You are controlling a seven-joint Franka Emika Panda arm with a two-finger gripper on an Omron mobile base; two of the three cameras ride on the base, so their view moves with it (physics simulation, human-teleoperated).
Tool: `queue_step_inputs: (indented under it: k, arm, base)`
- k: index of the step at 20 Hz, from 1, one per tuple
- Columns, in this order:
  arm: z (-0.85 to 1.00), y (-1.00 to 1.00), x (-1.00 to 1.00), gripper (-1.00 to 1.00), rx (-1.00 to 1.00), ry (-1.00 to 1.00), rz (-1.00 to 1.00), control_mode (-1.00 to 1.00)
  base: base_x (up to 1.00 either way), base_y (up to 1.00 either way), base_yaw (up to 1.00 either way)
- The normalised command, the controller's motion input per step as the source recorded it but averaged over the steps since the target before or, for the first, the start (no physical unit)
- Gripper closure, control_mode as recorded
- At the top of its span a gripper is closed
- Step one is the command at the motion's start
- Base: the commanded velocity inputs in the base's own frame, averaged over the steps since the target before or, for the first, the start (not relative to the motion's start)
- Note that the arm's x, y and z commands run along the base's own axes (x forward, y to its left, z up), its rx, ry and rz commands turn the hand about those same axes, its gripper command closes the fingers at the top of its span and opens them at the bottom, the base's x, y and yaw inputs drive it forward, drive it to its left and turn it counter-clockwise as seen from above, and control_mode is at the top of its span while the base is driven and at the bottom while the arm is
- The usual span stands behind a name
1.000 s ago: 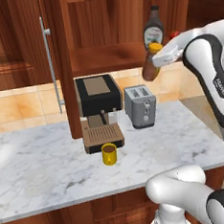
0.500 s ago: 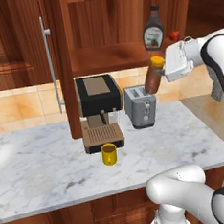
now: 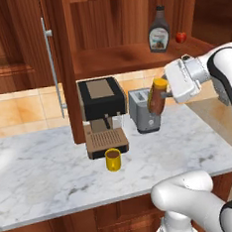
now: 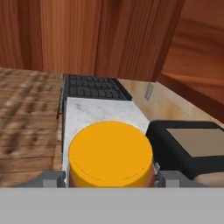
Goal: Pick the syrup bottle and honey bottle from the cabinet and place them next to the mug.
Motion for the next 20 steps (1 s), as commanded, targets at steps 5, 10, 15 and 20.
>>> queue_step_inputs:
  k: [5, 10, 15, 20]
  arm:
    - [-0.62, 0.12, -0.02, 1.0, -0.06, 0.0, 0.15, -1.0]
    - [-0.55, 0.15, 0.0, 1.0, -0.1, 0.0, 0.15, -1.0]
    - [-0.53, 0.06, 0.0, 1.0, -0.09, 0.0, 0.12, -1.0]
    - [-0.53, 0.0, 0.0, 1.0, -0.02, 0.0, 0.03, -1.0]
  base:
    - [0.0, 0.0, 0.0]
    - [0.0, 0.0, 0.0]
    - [0.0, 0.0, 0.0]
    - [0.0, 0.0, 0.0]
